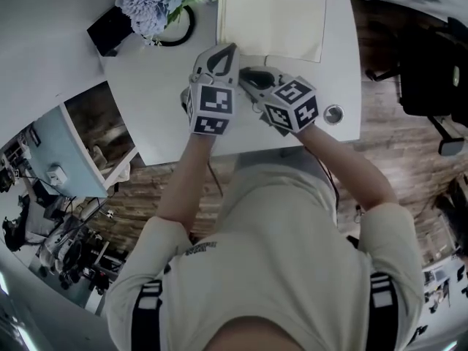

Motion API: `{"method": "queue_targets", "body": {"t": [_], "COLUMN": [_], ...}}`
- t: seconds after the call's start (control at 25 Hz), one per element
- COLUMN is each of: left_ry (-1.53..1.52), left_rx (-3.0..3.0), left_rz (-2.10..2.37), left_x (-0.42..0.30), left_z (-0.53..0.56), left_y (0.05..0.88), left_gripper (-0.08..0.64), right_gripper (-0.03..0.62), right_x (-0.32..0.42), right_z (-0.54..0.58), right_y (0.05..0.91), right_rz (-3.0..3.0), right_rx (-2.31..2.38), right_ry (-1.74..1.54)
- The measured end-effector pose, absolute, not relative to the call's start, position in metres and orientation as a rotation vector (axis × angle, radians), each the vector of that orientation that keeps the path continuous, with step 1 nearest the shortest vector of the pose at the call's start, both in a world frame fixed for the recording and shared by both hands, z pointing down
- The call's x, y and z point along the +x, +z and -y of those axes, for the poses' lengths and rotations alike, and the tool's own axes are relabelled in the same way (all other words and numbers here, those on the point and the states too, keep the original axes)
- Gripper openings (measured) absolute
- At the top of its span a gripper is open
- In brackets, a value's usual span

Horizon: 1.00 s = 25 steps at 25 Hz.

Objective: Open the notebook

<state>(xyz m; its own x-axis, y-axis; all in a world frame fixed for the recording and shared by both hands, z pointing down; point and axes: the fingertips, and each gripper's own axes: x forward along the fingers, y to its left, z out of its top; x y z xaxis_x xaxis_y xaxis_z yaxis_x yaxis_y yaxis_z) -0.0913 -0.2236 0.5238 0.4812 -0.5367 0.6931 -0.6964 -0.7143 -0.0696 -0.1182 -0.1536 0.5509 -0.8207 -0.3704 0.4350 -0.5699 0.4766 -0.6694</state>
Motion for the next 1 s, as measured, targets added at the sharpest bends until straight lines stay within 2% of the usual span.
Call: {"method": "queue_targets", "body": {"t": [0.24, 0.56, 0.64, 1.0], "left_ry": [1.05, 0.979, 0.965, 0.852], "left_rx": [2.526, 2.575, 2.587, 2.672], "left_rz": [1.071, 1.089, 1.092, 1.112], "left_x": [-0.082, -0.066, -0.062, -0.047], "left_z": [0.214, 0.206, 0.205, 0.196], "left_y": [0.512, 0.481, 0.474, 0.435], "left_gripper": [0.012, 0.012, 0.012, 0.012], "right_gripper": [0.052, 0.051, 0.009, 0.004], "right_x": [-0.088, -0.025, -0.013, 0.01], "right_z": [0.125, 0.148, 0.155, 0.157], "right_y": [0.547, 0.504, 0.489, 0.436], "right_rz": [2.452, 2.466, 2.477, 2.533], "right_rx": [0.875, 1.178, 1.235, 1.331], "right_ry": [1.233, 1.064, 1.026, 0.848]}}
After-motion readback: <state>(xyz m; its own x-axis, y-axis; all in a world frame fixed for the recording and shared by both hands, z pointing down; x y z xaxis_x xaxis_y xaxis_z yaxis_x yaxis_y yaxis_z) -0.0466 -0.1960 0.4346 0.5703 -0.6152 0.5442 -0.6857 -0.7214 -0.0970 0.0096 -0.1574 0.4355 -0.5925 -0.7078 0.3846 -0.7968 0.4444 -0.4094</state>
